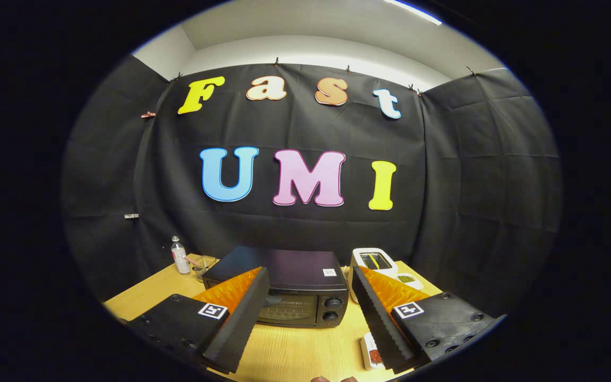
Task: Open the toaster oven, put the food inside, and close the toaster oven door.
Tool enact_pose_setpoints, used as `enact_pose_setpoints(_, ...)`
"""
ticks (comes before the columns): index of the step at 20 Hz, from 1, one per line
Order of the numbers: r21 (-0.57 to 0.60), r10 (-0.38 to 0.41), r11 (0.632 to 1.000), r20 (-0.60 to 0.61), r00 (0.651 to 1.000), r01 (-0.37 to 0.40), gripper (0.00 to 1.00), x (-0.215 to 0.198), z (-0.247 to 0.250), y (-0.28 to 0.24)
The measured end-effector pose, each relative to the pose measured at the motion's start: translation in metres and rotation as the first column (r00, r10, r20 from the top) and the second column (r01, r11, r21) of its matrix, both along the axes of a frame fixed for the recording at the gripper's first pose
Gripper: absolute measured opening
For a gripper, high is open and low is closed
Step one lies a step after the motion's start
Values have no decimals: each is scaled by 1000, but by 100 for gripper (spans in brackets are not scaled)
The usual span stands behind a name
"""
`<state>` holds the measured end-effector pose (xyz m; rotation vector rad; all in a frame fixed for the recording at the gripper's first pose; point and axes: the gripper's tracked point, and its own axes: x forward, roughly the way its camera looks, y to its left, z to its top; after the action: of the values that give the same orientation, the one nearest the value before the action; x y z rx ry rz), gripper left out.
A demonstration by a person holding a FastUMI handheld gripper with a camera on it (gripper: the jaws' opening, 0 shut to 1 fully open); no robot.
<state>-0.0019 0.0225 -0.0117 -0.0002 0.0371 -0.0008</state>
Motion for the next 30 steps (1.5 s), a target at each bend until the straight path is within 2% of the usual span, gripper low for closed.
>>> enact_pose_setpoints(7,21,-15,1000,-75,997,16,97,9,-26,9)
enact_pose_setpoints(12,27,3,1000,-86,996,-1,98,45,-25,35)
enact_pose_setpoints(17,36,19,999,-156,988,-13,98,82,-48,61)
enact_pose_setpoints(23,22,39,999,-271,962,-34,98,110,-99,86)
enact_pose_setpoints(27,-39,37,998,-335,941,-53,98,122,-131,96)
enact_pose_setpoints(30,-6,25,1000,-347,938,-29,98,131,-138,96)
